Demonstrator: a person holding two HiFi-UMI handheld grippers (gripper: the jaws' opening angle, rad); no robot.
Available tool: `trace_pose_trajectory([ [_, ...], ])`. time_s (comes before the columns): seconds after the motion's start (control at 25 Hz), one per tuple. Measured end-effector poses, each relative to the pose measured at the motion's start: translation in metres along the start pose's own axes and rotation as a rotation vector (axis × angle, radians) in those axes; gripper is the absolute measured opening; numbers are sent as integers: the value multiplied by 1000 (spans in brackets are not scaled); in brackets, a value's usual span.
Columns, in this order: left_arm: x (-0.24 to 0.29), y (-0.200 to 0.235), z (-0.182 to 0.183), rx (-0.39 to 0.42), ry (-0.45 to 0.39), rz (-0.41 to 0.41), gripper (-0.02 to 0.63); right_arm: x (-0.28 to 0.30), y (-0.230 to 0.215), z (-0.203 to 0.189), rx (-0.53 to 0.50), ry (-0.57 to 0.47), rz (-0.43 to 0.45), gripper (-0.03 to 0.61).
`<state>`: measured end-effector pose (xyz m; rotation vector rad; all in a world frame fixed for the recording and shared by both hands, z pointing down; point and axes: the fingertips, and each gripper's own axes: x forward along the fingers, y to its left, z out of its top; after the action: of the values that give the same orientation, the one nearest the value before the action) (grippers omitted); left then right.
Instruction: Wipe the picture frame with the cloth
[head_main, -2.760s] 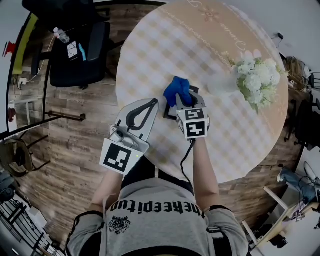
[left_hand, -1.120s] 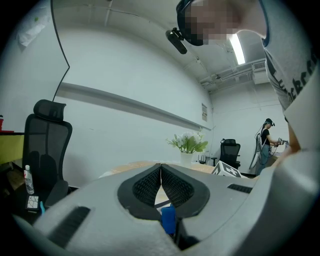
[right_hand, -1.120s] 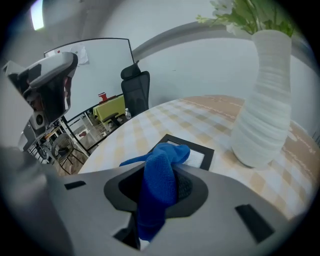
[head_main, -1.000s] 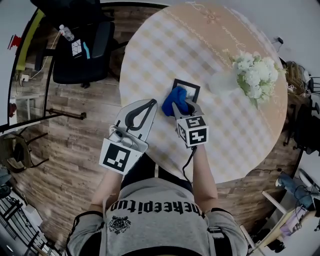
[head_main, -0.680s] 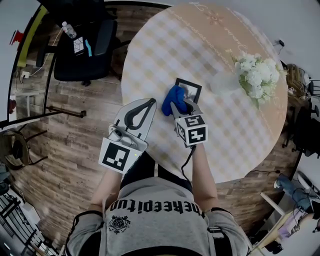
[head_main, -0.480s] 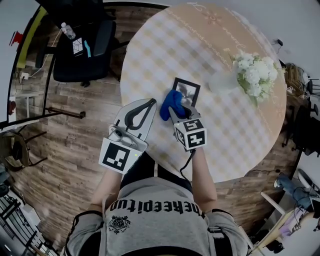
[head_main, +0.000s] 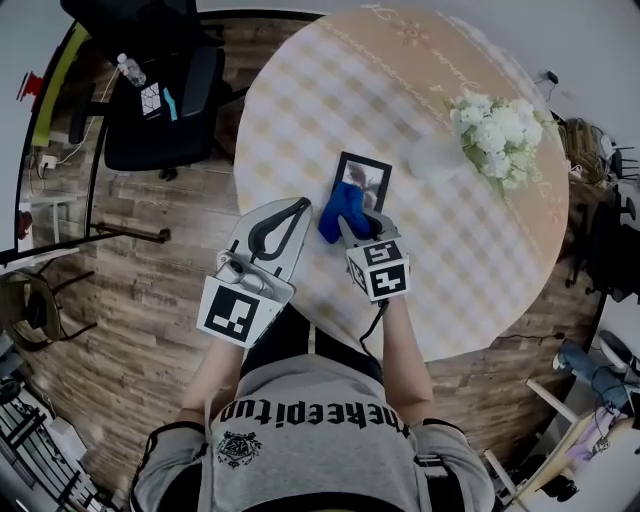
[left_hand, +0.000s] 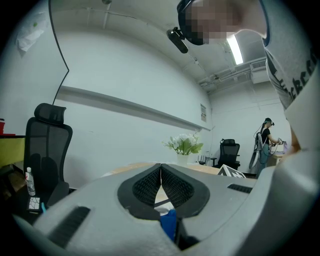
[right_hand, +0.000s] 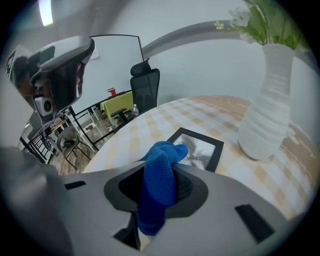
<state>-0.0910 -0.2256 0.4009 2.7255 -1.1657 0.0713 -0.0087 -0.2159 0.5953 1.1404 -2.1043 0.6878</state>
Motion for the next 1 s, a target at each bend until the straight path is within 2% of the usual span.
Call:
trace_pose_trajectory([
  [0.32, 2, -14, 4, 6, -8, -24, 18, -31, -35, -15, 16, 9, -103, 89],
  [0.84, 5, -28, 9, 19, -16, -53, 18, -44, -49, -34, 54, 6, -148, 89],
  [1.0, 3, -34, 13, 27, -22, -65, 18, -51, -46, -27, 54, -40, -160, 89],
])
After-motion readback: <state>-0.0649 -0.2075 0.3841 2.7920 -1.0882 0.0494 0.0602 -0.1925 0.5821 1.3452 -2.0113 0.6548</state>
